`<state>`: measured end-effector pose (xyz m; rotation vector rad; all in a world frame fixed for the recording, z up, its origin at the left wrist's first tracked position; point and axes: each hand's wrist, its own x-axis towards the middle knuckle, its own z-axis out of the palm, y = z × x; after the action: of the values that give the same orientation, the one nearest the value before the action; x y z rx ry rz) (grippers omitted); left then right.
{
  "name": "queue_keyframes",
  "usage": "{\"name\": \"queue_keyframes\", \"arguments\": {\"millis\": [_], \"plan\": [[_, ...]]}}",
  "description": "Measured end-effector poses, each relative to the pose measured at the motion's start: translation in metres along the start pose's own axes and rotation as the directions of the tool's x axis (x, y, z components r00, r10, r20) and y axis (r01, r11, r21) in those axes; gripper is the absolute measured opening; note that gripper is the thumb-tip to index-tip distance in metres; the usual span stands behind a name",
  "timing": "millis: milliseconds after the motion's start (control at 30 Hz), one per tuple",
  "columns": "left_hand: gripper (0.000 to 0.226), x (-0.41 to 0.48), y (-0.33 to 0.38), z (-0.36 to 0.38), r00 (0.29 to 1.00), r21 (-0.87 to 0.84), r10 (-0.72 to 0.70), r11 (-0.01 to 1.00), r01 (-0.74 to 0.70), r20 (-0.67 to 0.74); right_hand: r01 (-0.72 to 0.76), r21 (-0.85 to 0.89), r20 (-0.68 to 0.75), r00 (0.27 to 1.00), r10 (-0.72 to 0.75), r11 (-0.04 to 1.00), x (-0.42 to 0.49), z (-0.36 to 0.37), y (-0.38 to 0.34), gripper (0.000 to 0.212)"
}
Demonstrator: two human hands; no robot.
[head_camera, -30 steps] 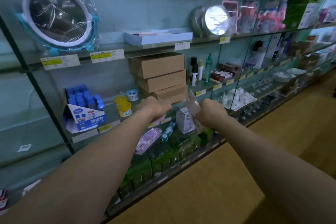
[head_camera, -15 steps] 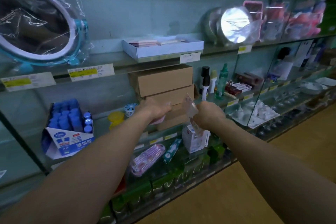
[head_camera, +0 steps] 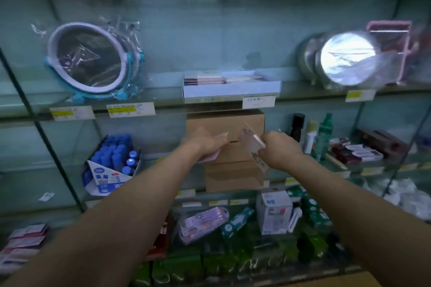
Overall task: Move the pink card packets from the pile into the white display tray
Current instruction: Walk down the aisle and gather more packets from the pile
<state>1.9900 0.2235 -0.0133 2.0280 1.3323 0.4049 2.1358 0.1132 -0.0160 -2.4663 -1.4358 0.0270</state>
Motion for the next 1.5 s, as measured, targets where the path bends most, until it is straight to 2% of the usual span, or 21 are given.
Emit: {"name": "queue_keyframes", "arguments": {"millis": [100,200,300,400,500,633,700,833,967,1100,1233,1367,1500], "plan": [[0.046,-0.012,0.021,-0.004,0.997,-0.010,0.022,1.000,-0.023,-0.074,0.077,-0.007,-0.018,0.997,-0.078,0.997,0.002,-0.021,0.010,0.023],[0.058,-0.024,0.045,-0.009,0.988,0.041,0.032,0.999,-0.026,-0.150,0.158,-0.007,-0.063,0.985,-0.158,0.987,-0.002,-0.043,0.016,0.018],[0.056,-0.037,0.068,-0.015,0.977,0.117,0.066,0.992,-0.043,-0.201,0.236,0.021,-0.102,0.967,-0.233,0.971,-0.001,-0.061,0.024,0.015],[0.059,-0.042,0.085,-0.023,0.967,0.135,0.085,0.989,-0.054,-0.240,0.265,0.045,-0.140,0.956,-0.257,0.963,0.007,-0.076,0.028,0.003],[0.054,-0.042,0.100,-0.036,0.951,0.120,0.113,0.989,-0.082,-0.286,0.311,0.048,-0.198,0.934,-0.296,0.949,0.014,-0.091,0.026,0.006],[0.049,-0.040,0.118,-0.058,0.928,0.069,0.129,0.991,-0.112,-0.349,0.374,0.101,-0.301,0.895,-0.330,0.922,0.026,-0.117,0.012,0.022],[0.048,-0.034,0.125,-0.069,0.925,0.009,0.121,0.992,-0.126,-0.359,0.391,0.096,-0.337,0.878,-0.340,0.915,0.035,-0.129,0.004,0.017],[0.042,-0.012,0.131,-0.088,0.933,-0.092,0.088,0.988,-0.128,-0.348,0.392,0.072,-0.393,0.856,-0.335,0.917,0.060,-0.140,-0.005,0.010],[0.046,0.021,0.126,-0.103,0.947,-0.220,0.037,0.969,-0.112,-0.318,0.403,0.066,-0.429,0.837,-0.339,0.913,0.090,-0.134,-0.011,0.010],[0.062,0.062,0.114,-0.109,0.964,-0.328,-0.026,0.942,-0.064,-0.263,0.387,0.053,-0.461,0.827,-0.321,0.921,0.125,-0.122,-0.019,0.010],[0.060,0.095,0.107,-0.114,0.981,-0.477,-0.031,0.876,-0.065,-0.190,0.383,0.066,-0.476,0.824,-0.308,0.921,0.156,-0.112,-0.025,0.011],[0.082,0.121,0.106,-0.126,0.997,-0.591,0.016,0.805,-0.058,-0.077,0.398,0.114,-0.521,0.804,-0.286,0.910,0.184,-0.098,-0.030,0.013],[0.071,0.132,0.109,-0.136,1.000,-0.672,0.021,0.740,-0.013,0.004,0.437,0.188,-0.521,0.803,-0.288,0.880,0.204,-0.090,-0.039,0.014]]}}
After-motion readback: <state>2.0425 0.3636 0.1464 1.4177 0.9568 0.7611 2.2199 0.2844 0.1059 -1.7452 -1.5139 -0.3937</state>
